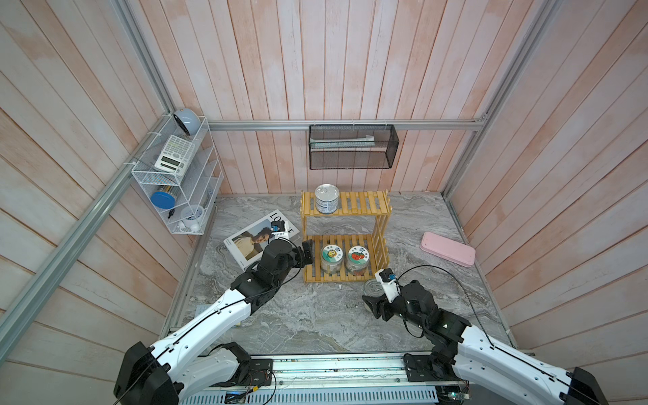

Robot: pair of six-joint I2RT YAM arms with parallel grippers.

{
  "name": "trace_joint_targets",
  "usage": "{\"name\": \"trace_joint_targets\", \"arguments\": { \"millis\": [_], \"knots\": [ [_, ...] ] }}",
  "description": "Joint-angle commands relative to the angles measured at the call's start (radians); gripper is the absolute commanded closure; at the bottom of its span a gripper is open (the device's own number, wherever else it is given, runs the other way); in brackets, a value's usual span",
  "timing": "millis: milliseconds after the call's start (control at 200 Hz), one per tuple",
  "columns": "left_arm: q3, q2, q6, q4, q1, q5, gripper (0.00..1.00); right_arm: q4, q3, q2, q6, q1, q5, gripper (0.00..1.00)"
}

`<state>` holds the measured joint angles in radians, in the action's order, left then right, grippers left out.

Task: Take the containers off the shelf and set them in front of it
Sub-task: Place the container at the center of the board.

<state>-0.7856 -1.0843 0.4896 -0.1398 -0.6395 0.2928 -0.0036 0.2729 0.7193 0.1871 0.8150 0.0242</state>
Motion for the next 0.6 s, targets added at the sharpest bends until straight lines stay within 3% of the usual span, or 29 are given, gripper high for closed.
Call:
{"name": "trace_joint_targets", "arguments": {
  "millis": [0,430,595],
  "knots": [
    [-0.029,0.015,-0.006,0.005,0.005,0.012,0.0,0.118,-0.025,0.037,0.012,0.006,0.022,0.4],
    [-0.008,0.024,-0.007,0.022,0.003,0.022,0.0,0.294,0.001,0.31,0.055,0.007,0.023,0.41],
    [-0.005,0.037,-0.015,0.012,0.003,0.029,0.0,0.281,0.006,0.32,0.056,0.012,0.028,0.37]
  ]
}}
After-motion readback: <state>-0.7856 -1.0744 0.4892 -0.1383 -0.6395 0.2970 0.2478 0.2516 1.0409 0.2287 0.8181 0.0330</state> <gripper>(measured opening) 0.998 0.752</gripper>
